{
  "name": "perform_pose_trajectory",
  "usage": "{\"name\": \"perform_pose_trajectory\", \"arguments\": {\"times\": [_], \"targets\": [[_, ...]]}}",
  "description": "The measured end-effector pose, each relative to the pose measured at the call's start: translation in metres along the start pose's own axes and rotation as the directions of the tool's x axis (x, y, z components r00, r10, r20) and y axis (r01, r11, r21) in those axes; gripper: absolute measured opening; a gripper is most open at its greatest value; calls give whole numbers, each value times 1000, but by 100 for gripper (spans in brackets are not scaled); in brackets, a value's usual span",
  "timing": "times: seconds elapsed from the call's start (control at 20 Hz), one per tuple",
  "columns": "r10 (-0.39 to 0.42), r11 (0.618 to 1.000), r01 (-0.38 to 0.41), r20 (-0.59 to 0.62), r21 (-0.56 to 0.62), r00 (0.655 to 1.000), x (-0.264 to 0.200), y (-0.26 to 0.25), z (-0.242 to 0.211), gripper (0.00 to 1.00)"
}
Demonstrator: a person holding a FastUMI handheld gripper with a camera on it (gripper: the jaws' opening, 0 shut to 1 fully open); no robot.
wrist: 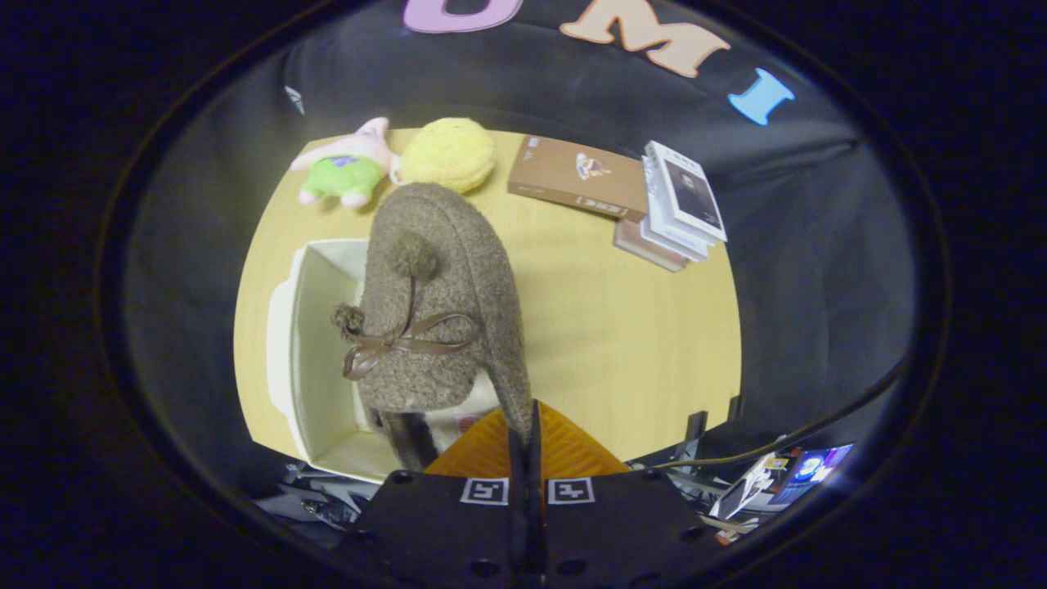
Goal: Open the storage box then place both shoes into the box .Put the left shoe in first, then the right shoe, with the right side of both shoes facing outward in a uniform manner.
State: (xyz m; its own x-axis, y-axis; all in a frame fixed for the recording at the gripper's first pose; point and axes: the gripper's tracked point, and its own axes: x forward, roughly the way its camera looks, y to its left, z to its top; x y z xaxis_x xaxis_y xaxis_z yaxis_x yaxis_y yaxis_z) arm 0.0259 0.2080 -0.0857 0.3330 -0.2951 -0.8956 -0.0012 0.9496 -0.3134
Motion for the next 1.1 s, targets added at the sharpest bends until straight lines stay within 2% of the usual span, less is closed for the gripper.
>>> {"name": "perform_pose_trajectory", "arguments": {"times": [0.35, 0.65, 0.85, 0.95, 1.1], "targets": [[48, 999, -48, -45, 5, 998, 45, 62, -11, 4], [-28, 998, 21, -116, -56, 993, 99, 55, -27, 4], [-6, 1000, 9, -135, 20, 991, 109, 54, -31, 4], [-21, 1000, 23, -149, 16, 989, 110, 52, -34, 7], [28, 1000, -26, -158, 16, 987, 106, 64, -37, 31]]}}
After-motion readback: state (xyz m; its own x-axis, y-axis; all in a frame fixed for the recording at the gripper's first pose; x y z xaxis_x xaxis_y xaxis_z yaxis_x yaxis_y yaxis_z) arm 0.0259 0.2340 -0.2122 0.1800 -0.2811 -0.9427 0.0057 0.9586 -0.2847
